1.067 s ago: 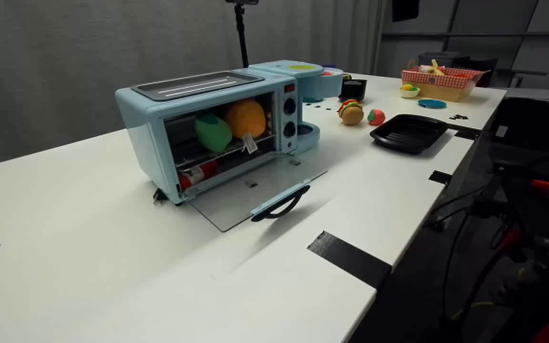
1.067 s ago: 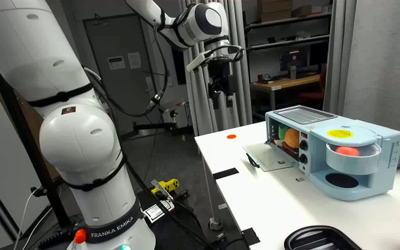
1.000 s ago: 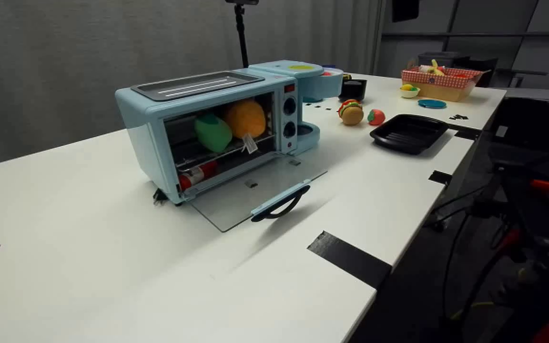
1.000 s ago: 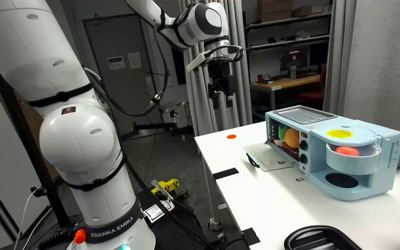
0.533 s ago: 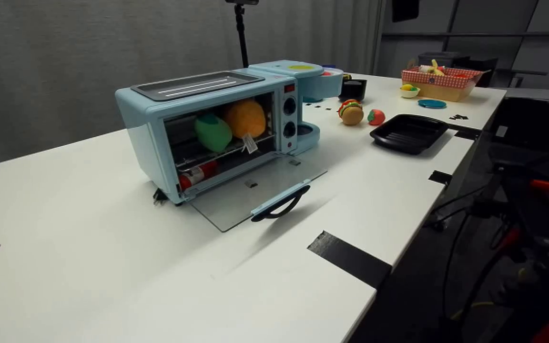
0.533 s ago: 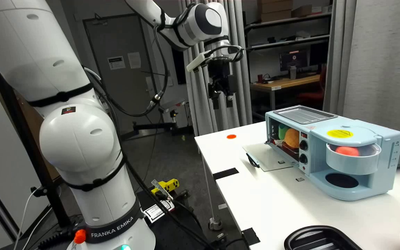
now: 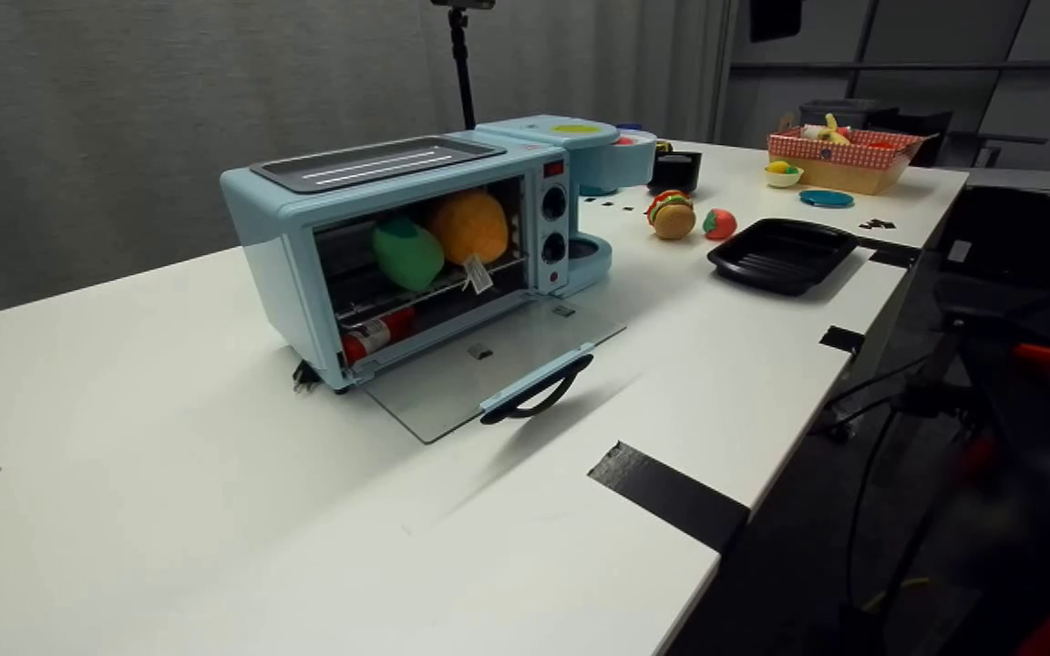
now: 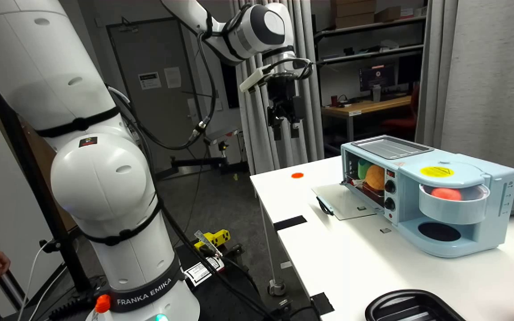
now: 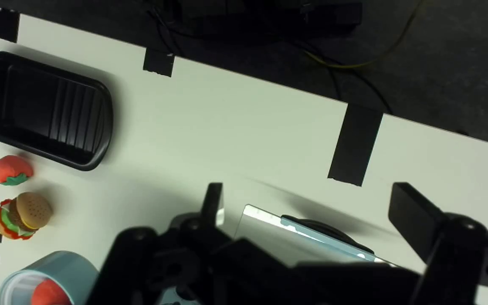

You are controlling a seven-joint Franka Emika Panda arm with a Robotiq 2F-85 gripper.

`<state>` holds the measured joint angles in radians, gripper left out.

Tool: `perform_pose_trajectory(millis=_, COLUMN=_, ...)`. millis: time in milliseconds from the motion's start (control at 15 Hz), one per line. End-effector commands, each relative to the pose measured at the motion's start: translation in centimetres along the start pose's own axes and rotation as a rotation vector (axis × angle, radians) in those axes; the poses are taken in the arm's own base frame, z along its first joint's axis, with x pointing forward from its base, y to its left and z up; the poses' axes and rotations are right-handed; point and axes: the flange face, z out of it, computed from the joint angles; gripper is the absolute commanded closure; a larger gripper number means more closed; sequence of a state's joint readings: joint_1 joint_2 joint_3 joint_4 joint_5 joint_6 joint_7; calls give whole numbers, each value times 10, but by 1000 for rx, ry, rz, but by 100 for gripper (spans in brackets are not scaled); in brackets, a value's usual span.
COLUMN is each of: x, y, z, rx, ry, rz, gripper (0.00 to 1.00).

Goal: Close the toaster oven

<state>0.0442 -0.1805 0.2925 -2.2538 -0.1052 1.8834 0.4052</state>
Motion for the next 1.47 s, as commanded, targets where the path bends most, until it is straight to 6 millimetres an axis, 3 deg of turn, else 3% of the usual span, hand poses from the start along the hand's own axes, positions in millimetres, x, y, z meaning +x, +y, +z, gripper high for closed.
perform_pose_trajectory(millis=0, x=0, y=0, z=0, rx=0, ry=-1, rz=0, gripper=0)
perform_pose_trajectory(millis=1000, x=3, y=-2, z=4, rx=26, ry=5, rz=0, gripper=0)
perform_pose_trajectory(millis=1400, x=18, y=-24, z=23, rx=98, ry=32, rz=2, gripper=0)
